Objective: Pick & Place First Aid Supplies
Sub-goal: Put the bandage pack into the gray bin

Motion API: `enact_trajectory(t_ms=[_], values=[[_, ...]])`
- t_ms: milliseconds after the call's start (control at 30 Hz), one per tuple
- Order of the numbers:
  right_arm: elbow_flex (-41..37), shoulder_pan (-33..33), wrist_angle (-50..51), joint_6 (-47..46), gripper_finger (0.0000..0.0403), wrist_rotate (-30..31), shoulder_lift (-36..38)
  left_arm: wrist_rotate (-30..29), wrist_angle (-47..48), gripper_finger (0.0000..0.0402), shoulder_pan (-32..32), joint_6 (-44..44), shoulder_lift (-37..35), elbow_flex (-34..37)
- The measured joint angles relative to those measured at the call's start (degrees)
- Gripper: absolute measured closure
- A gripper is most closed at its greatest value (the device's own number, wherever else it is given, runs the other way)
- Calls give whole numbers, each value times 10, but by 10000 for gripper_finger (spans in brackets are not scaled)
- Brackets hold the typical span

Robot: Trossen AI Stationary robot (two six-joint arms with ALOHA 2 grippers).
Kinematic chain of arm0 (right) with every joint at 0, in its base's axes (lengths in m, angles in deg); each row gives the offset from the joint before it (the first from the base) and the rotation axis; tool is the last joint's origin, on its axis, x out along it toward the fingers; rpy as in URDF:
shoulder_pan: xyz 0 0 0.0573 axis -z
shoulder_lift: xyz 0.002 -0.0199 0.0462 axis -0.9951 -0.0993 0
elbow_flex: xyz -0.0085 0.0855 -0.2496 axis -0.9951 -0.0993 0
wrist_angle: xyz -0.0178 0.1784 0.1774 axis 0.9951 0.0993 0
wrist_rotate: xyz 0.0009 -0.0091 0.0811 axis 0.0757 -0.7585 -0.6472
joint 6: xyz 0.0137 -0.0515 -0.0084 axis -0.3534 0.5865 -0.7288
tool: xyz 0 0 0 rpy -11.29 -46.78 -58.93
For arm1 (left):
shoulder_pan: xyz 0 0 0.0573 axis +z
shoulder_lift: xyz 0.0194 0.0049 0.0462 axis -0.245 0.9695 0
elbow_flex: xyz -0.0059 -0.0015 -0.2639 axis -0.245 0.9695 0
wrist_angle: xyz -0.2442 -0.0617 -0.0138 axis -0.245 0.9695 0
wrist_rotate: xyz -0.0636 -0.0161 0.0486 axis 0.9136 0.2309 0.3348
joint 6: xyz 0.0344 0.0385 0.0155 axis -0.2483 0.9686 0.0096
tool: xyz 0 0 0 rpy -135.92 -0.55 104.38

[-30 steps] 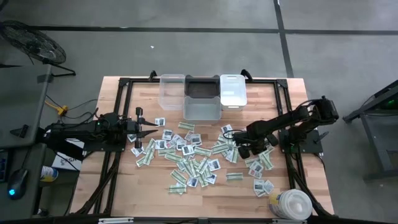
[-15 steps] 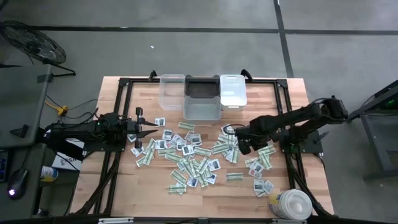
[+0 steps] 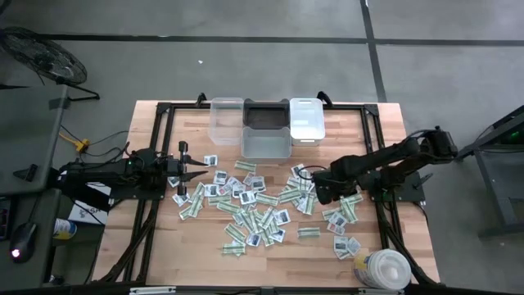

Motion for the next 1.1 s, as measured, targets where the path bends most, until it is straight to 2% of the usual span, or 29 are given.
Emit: enact_trajectory(t_ms=[100, 200, 633, 767, 1100], values=[[-5, 0, 1, -4, 233, 13, 0, 0, 0, 305, 0, 0, 0, 0], [-20, 0, -4, -4, 214, 10, 0, 0, 0, 305, 0, 0, 0, 0], [-72, 1, -84, -19, 216, -31, 4, 0, 0, 305, 0, 0, 0, 0], [-78, 1, -91, -19, 231, -37, 4, 0, 0, 305, 0, 0, 0, 0], [-85, 24, -96, 12, 303, -54, 4, 0, 0, 305, 0, 0, 0, 0]])
